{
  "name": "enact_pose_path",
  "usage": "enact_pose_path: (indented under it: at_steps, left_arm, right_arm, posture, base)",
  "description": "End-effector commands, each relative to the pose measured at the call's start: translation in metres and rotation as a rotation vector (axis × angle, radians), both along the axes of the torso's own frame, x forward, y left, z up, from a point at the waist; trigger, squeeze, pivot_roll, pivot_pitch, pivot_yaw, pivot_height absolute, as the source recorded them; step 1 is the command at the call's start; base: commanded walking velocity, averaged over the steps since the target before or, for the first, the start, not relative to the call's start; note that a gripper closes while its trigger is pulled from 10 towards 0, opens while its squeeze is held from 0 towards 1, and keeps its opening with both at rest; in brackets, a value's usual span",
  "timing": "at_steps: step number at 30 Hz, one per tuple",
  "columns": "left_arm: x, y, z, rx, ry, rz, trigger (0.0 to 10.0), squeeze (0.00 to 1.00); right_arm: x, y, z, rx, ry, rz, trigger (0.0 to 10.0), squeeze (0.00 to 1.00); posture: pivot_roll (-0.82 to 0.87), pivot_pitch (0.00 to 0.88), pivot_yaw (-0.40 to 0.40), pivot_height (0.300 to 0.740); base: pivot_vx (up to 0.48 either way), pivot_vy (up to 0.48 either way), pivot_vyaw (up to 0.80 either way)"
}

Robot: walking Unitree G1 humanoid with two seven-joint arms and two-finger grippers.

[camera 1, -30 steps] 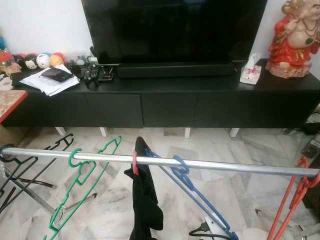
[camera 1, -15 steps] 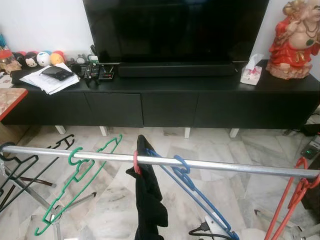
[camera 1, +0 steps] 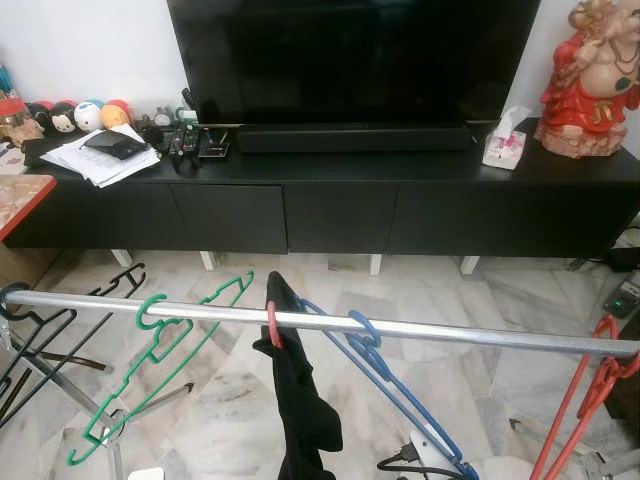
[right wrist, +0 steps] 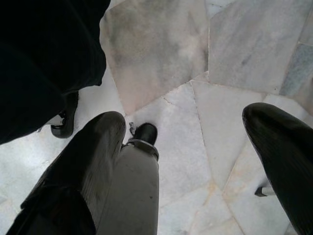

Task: Hang hanger

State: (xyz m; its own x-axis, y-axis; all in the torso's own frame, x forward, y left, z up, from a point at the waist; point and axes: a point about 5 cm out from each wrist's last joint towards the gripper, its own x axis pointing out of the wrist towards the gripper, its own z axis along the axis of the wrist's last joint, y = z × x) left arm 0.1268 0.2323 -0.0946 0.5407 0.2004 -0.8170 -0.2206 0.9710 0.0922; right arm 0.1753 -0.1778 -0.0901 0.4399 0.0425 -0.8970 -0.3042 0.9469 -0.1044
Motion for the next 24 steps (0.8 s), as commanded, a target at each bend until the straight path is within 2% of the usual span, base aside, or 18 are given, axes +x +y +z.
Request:
enact_pose_path:
  at_steps: [1,24]
  left_arm:
    - [-0.0029,0.0009,-0.001,-0.007,0.005,0.021,10.0,0.0]
    - [-0.0046,0.0003,-0.0021,-0.012,0.012,0.019,10.0,0.0]
  right_arm:
    - [0.0024,0.0006,0.001,0.004,-0.006,-0.011,10.0,0.0]
    - [0.0016,0.001,0.0007,0.009,-0.018,-0.027,10.0,0.0]
  posture:
    - [-0.04,0.002,0.039,0.74]
    - [-0.04,0.0,0.044,0.74]
  base:
    - [-0.244,0.0,0.0]
    - [-0.268,0.0,0.0]
